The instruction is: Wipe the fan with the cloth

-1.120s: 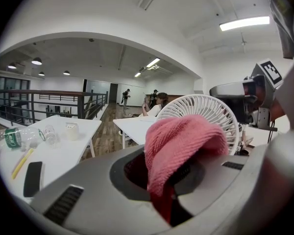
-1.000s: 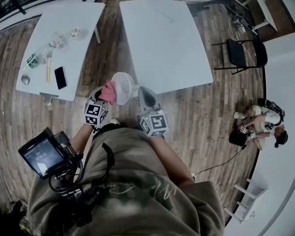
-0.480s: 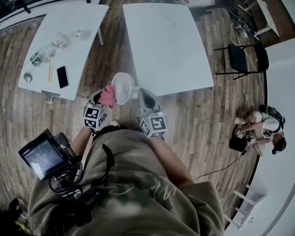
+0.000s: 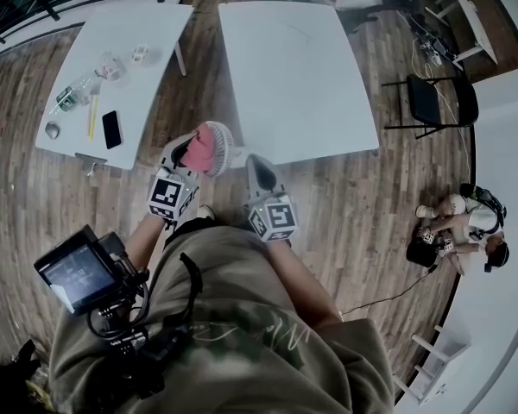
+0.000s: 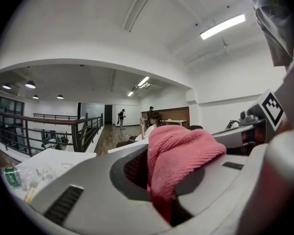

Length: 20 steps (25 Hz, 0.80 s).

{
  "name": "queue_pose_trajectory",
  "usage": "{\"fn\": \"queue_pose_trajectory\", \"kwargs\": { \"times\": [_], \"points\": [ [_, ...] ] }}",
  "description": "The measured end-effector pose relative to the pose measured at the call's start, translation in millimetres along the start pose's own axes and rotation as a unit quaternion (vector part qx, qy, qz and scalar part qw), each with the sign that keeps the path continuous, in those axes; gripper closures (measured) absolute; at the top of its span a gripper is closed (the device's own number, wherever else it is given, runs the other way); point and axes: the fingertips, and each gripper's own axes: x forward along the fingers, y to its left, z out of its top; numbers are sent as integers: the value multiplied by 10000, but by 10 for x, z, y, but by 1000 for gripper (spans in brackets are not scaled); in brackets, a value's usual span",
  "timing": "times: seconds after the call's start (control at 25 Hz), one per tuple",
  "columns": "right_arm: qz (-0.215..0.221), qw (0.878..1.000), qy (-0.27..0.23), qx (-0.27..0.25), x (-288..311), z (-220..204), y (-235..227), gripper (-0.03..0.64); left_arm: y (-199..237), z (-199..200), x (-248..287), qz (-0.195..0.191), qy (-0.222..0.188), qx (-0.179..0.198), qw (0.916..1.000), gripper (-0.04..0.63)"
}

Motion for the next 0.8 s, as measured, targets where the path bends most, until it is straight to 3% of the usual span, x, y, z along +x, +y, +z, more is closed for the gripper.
{"fn": "queue_pose_trajectory", "kwargs": {
  "times": [0.2, 0.56, 0.8],
  "points": [
    [18, 10000, -4, 10, -30, 41, -47, 604, -281, 40, 160, -293, 136, 53, 9995, 534],
    [-162, 9998, 44, 85, -41, 16, -159, 604, -196, -119, 263, -145, 180, -202, 9995, 532],
    [-39, 10000, 82, -15, 28, 10, -77, 604, -143, -140, 268, -125, 135, -224, 9996, 532]
  ]
}}
